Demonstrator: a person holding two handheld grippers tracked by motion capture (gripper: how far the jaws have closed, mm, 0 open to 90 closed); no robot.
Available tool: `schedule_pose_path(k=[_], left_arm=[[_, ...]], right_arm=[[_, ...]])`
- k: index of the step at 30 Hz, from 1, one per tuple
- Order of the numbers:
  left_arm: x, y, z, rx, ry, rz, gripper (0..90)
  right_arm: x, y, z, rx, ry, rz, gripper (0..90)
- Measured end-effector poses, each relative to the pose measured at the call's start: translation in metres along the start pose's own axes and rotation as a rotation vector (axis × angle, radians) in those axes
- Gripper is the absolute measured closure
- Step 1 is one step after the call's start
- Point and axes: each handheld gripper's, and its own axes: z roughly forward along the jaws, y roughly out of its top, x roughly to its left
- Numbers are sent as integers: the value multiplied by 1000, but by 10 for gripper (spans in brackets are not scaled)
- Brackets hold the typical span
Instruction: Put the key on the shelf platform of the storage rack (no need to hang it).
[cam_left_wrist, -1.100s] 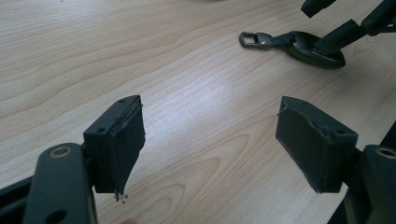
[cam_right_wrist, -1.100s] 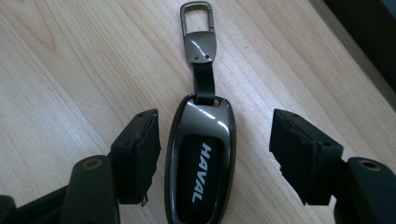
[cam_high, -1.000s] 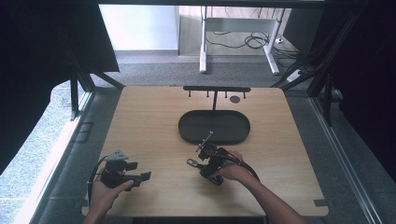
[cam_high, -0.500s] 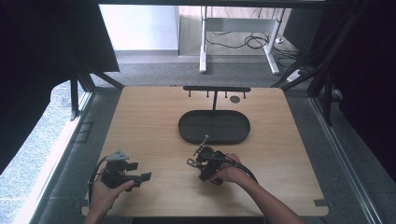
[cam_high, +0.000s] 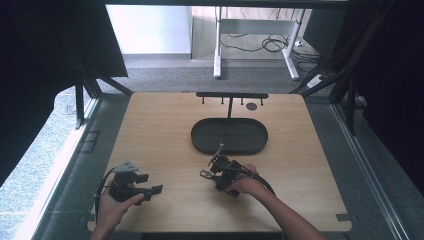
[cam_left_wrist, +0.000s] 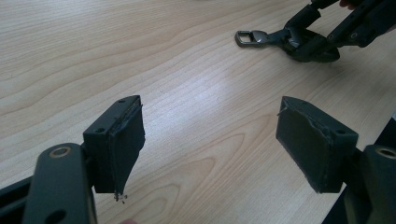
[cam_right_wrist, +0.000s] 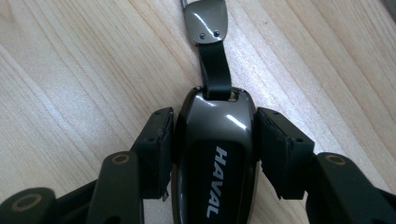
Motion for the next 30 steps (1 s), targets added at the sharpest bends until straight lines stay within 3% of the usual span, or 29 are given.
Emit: schedule_pose_path(k=[7,12,30], left_arm=[[0,0,0,-2,4,-4,239],[0,1,-4,-27,-34,-15,239],[1,1,-5,-26,-23,-13,239]], right_arm=[[-2,-2,-1,5,1,3,496],[-3,-2,-4,3,4,-5,498],[-5,3,-60,-107,12,13,499]])
